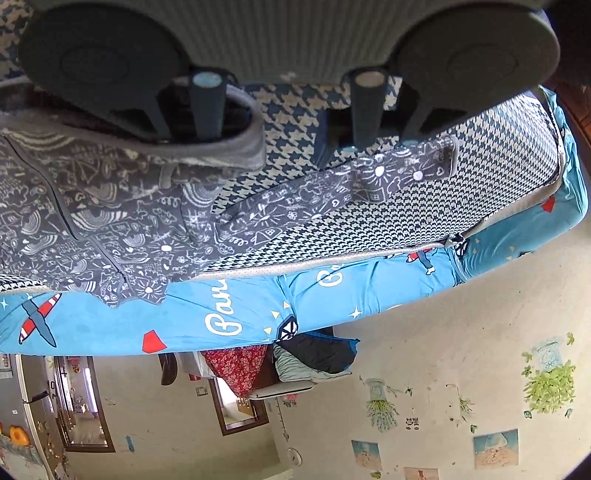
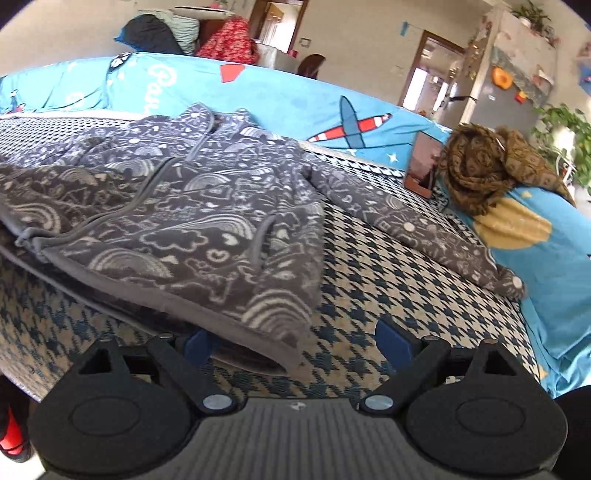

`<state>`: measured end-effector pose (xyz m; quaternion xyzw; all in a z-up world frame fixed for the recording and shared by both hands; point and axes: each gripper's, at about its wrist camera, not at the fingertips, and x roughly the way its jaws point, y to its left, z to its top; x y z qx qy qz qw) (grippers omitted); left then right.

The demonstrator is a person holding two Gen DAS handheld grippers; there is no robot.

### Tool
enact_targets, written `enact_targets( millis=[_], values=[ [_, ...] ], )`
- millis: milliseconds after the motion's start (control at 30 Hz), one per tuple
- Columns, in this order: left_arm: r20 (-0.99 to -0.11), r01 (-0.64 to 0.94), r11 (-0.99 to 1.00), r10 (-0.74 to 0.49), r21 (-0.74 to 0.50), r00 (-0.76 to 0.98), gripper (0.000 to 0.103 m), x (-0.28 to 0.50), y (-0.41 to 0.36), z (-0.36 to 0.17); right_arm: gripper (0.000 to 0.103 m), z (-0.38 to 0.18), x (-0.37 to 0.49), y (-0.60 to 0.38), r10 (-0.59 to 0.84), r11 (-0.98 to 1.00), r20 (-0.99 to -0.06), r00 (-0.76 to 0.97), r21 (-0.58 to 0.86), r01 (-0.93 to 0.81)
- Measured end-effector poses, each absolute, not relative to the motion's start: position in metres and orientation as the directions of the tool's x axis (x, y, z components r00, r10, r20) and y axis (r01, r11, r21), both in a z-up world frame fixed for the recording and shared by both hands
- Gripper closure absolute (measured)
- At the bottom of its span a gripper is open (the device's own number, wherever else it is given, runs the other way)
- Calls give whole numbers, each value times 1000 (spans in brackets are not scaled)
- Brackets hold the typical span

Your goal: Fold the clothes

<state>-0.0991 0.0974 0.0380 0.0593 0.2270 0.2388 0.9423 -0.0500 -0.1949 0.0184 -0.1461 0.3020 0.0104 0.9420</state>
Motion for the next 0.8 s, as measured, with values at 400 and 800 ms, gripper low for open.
enact_targets(
  millis=[400, 800],
  values=[
    [-376, -439, 872, 489, 215, 787, 62, -104, 99, 43, 12, 30, -31, -222, -353, 916, -422, 835, -339, 216],
    [-413, -456, 869, 492, 191, 766, 53, -110, 108, 60, 3, 68, -56, -230, -347, 882, -280, 895, -421, 210]
  ],
)
